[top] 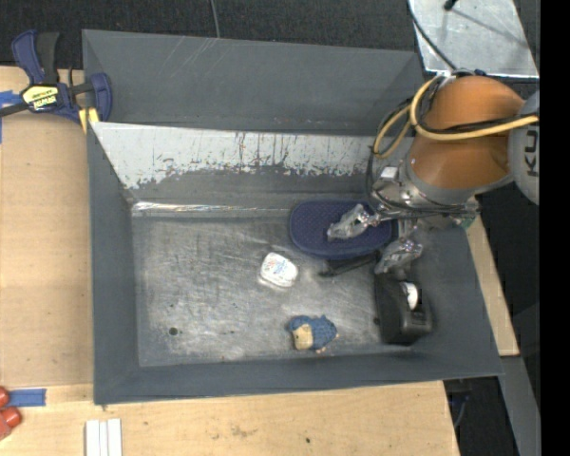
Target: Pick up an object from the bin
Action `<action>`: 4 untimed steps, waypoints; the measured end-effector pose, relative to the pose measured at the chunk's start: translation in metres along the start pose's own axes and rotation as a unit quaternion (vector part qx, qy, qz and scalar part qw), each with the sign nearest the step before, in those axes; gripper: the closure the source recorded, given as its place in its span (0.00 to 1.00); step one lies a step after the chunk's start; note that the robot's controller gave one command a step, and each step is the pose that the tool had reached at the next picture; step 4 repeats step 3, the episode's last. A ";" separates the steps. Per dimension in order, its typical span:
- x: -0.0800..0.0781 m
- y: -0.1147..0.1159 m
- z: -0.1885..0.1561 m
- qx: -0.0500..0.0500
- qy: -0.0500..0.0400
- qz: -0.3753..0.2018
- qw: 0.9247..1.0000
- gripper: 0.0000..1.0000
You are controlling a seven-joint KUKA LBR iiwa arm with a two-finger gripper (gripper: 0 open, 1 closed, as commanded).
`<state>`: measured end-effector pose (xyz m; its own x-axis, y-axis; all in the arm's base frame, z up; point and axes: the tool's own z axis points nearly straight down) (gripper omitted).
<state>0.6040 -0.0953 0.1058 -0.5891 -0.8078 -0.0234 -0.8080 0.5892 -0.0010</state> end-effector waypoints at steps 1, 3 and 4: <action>-0.040 0.003 0.028 0.001 0.016 0.049 0.999 0.00; -0.050 0.012 -0.121 0.003 0.009 -0.067 0.998 1.00; -0.050 0.012 -0.121 0.003 0.009 -0.067 0.998 1.00</action>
Offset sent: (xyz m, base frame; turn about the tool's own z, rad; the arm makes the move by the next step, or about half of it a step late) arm 0.0196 0.0380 -0.0338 0.0993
